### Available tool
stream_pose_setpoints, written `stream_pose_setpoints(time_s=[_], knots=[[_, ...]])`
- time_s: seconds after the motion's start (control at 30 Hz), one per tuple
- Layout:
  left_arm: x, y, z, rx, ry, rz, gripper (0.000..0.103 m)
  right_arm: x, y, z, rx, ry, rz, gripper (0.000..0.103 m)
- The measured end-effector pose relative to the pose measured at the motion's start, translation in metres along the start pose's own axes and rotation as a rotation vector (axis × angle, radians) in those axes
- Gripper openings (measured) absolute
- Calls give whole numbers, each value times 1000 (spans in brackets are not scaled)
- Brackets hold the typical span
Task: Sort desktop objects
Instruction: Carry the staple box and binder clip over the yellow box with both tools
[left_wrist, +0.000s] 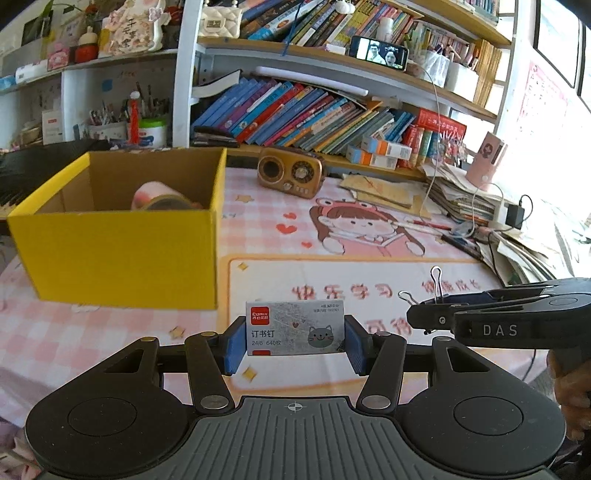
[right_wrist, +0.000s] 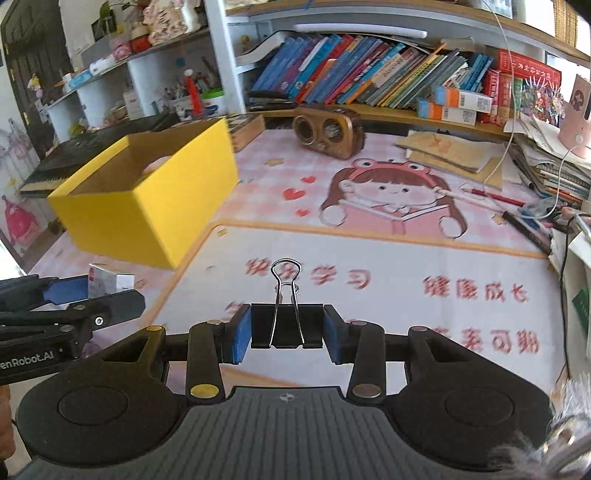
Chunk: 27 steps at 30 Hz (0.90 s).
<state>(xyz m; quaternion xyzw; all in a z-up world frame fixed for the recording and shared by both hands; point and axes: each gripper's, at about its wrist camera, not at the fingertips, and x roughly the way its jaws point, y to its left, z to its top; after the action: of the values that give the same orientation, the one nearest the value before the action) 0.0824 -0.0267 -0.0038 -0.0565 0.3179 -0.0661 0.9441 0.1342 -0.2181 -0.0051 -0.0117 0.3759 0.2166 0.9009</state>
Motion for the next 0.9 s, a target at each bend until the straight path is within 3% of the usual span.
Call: stream_pose_setpoints(time_s=[0.3, 0.9], knots=[[-37, 24, -19, 29, -10, -3, 54, -11, 51, -24, -3, 8, 26, 37], [-91, 73, -46, -42, -51, 52, 54, -19, 128, -40, -108, 19, 109, 37]])
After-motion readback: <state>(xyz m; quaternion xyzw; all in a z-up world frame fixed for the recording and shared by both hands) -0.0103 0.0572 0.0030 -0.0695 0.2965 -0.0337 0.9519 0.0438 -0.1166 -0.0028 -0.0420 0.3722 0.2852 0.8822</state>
